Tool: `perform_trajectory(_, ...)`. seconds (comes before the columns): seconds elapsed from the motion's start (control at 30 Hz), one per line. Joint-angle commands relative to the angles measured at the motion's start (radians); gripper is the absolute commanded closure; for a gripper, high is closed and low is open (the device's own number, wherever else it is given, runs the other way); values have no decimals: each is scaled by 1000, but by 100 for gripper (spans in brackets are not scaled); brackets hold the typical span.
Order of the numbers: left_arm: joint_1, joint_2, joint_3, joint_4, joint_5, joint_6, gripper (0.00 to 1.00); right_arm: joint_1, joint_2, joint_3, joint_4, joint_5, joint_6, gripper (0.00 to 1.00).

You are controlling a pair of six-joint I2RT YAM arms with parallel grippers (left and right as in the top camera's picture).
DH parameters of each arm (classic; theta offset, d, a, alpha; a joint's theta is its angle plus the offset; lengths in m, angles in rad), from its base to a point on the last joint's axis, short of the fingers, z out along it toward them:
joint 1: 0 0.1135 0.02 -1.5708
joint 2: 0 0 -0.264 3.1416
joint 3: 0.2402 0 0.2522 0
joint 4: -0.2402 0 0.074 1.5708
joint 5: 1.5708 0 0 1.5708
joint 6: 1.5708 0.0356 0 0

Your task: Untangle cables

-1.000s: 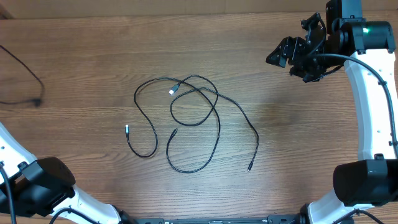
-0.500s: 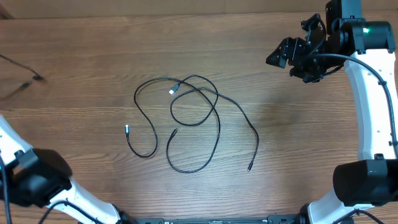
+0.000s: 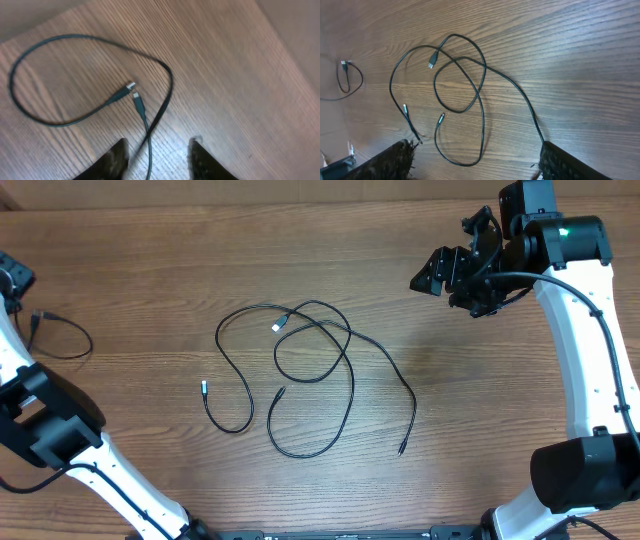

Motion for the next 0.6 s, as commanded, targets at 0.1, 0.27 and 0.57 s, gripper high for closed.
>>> perform_trajectory(0.1, -50, 23, 10, -15, -45, 66, 0, 5, 3, -4, 17, 7, 1, 20)
perform_trajectory(0.27, -65, -14, 12, -47, -65, 35, 0, 5, 3, -4, 15, 30, 1, 20)
perform_trajectory(0.57, -67, -253, 12, -86, -58, 35, 0, 5, 3, -4, 18, 47, 2, 17)
